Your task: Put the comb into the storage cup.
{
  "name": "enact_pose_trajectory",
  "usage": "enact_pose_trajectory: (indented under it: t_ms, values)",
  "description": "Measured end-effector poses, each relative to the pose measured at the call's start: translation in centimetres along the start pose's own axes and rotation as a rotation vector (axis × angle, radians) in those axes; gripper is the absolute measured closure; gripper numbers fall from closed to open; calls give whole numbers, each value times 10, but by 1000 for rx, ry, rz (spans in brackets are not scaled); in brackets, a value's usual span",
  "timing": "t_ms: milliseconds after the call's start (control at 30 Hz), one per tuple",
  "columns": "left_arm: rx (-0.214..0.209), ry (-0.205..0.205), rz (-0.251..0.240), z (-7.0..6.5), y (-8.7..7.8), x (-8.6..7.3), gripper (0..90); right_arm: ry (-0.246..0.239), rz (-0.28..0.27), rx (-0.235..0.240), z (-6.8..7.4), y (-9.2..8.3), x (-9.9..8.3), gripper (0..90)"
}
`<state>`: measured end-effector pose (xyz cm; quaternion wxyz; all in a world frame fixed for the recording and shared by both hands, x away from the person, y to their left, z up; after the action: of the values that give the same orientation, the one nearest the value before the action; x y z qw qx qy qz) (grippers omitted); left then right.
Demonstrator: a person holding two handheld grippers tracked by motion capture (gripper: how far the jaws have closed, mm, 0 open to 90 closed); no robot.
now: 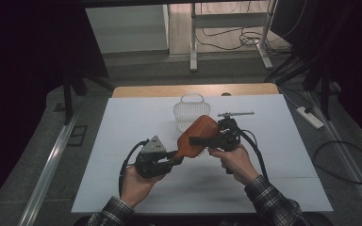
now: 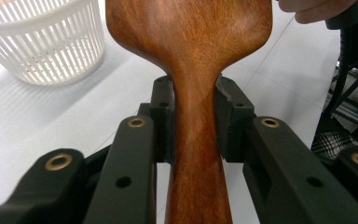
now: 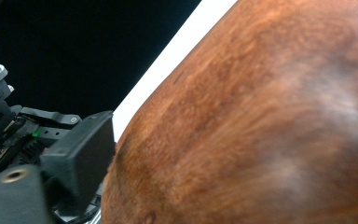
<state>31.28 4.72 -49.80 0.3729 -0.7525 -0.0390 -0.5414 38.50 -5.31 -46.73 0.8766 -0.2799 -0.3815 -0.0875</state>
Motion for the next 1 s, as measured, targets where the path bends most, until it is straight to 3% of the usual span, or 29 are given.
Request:
enact_pose_trajectory:
  t_ms: [67,267,400,733,1000]
  values:
    - [-2,-4,0,1,0,-1,713,9,-4,4,0,0,0,195]
    - [-4,-4,23,2,3,-4,715,113,-23,67,-1,-3,2,347]
    - [4,11,71,2,10,-11,716,165,-40,96,0,-5,3,443]
    - [-25,-9,101,3,15,-17,696,175,-23,109,5,-5,0,526]
    - [-17,-13,112,6,16,-19,534,152,-35,93,3,-4,1,533]
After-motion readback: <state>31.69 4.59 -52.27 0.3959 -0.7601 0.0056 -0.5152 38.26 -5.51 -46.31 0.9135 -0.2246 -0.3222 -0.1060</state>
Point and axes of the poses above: each handheld gripper's, and its own axes: y roughly forward along the jaws, x roughly out of its top, z roughly to its left, the point moved 10 cm from there along y, roughly forward along the jaws, and after that the axes turned 5 degrees about -z, right-handed, at the moved point
